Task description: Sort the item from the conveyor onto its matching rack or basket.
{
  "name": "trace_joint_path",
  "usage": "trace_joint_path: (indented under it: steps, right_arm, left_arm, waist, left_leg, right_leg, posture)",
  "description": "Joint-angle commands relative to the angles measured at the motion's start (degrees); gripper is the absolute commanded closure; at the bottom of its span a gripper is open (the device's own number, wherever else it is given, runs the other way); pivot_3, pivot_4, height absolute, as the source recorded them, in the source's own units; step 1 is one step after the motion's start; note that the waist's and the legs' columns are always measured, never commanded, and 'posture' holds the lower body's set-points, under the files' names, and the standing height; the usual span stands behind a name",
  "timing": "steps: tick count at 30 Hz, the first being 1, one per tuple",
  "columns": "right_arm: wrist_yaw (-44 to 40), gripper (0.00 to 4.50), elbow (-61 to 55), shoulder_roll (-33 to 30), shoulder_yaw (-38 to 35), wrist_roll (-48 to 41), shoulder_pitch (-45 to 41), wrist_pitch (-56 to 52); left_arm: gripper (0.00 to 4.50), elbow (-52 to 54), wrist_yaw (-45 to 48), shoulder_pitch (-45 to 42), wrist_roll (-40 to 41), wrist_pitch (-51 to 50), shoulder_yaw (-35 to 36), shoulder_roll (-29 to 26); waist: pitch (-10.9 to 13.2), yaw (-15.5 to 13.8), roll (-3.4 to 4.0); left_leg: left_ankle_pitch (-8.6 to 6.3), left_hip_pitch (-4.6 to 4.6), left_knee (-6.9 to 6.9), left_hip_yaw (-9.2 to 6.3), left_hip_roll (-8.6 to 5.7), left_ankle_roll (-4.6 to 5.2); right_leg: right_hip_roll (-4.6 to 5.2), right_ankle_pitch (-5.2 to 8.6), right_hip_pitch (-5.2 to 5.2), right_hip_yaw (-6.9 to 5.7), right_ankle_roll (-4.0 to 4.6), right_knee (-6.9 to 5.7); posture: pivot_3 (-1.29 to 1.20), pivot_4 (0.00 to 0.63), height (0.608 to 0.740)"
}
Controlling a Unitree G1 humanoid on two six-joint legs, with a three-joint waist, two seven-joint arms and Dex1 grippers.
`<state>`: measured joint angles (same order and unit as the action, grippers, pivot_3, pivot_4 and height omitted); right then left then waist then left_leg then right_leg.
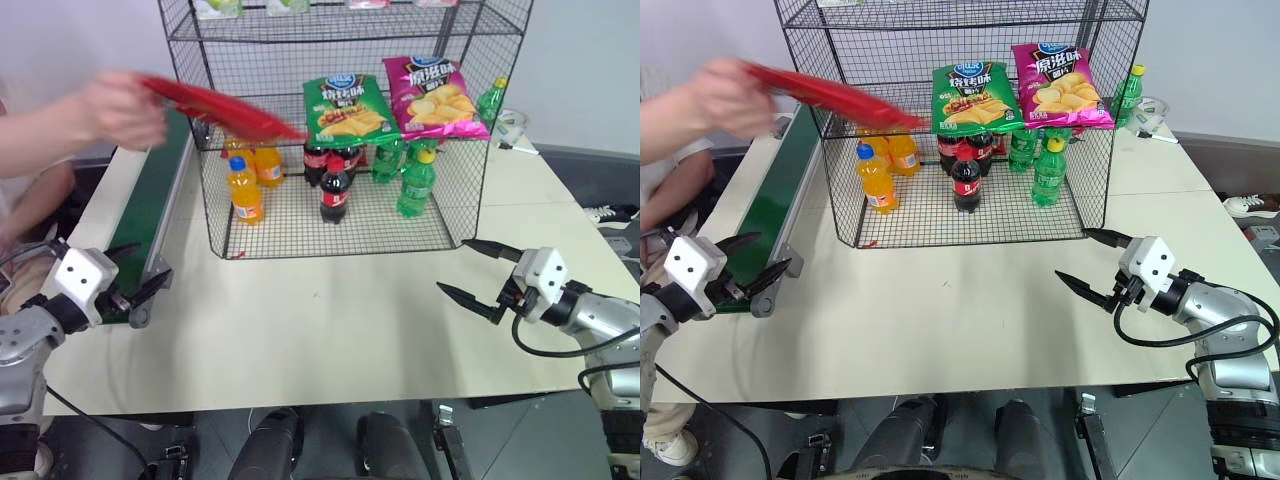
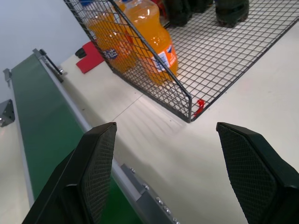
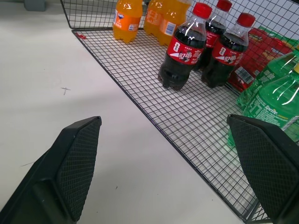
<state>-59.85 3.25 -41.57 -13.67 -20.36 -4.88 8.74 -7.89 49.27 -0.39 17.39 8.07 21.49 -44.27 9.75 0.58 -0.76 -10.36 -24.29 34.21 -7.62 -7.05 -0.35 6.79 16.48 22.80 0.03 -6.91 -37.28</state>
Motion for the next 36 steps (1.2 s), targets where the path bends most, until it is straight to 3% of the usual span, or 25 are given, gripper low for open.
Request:
trace_joint_path:
  steps: [1, 16, 36]
  right_arm:
    - [-0.05, 0.00, 0.20, -0.36, 0.00, 0.32, -1.02, 1.34]
    - [0.37, 0.00, 0.25, -0.08, 1.06, 0.91, -2.08, 1.79]
    - [0.20, 0.00, 1.30, 0.26, 2.58, 1.21, -4.09, 2.11]
  left_arm:
    - [0.93, 0.70, -1.06, -0.73, 0.09, 0.76, 1.04, -0.11]
    - [0.93, 0.63, -0.25, -1.19, 1.78, -1.24, 1.41, 0.13]
    - [0.93, 1.64, 2.35, 4.62, 3.46, 1.27, 2.89, 0.32]
  waist:
    - [0.00, 0.00, 0.00]
    - [0.02, -0.01, 0.03]
    - [0.03, 0.12, 0.04]
  left_leg:
    - [0.00, 0.00, 0.00, 0.00, 0.00, 0.00]
    - [0.00, 0.00, -0.02, 0.00, 0.00, 0.00]
    - [0.00, -0.01, -0.05, 0.00, 0.00, 0.00]
  right_leg:
    - [0.00, 0.00, 0.00, 0.00, 0.00, 0.00]
    - [0.00, 0.00, 0.00, -0.01, 0.00, 0.02]
    - [0.00, -0.01, 0.02, 0.00, 0.02, 0.05]
  posture:
    - [0.00, 0.150, 0.740]
    - [0.00, 0.150, 0.740]
    - [0.00, 0.150, 0.740]
